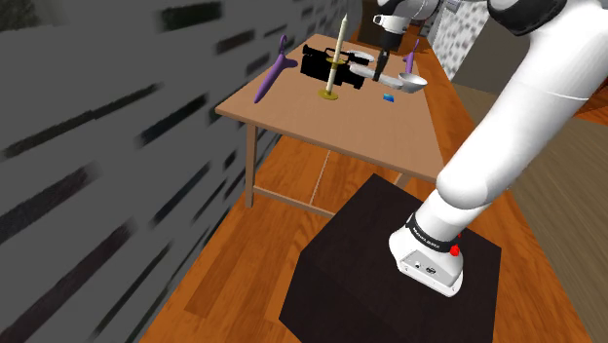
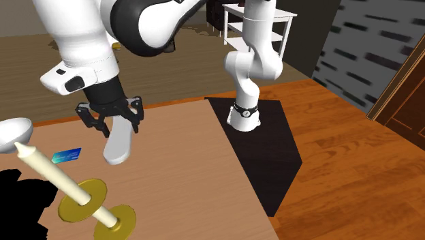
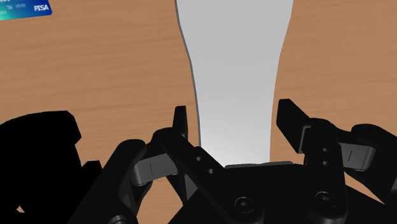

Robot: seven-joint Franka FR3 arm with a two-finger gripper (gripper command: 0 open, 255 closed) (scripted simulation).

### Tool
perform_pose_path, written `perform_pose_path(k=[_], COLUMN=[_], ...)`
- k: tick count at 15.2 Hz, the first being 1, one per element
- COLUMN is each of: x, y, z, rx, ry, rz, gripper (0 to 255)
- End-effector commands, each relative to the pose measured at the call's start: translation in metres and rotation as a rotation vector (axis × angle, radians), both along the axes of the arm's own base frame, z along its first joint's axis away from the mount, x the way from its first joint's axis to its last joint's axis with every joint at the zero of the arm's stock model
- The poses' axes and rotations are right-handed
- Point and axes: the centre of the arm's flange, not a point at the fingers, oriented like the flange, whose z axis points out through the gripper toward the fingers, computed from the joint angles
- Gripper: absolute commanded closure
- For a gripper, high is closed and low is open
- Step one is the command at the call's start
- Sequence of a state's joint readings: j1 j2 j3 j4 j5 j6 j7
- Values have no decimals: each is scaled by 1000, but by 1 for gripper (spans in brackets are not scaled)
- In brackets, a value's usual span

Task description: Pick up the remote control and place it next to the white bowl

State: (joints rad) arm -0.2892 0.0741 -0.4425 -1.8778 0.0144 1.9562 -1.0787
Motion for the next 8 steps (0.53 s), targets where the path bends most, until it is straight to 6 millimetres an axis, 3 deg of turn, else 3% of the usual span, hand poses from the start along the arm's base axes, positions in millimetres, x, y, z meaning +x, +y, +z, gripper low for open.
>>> perform_pose_path(k=[1, 8], x=[-16, -67], y=[-23, -100], z=[-2, -1], rx=[-1, -1], ry=[0, 0], rz=[0, 0], gripper=[255, 255])
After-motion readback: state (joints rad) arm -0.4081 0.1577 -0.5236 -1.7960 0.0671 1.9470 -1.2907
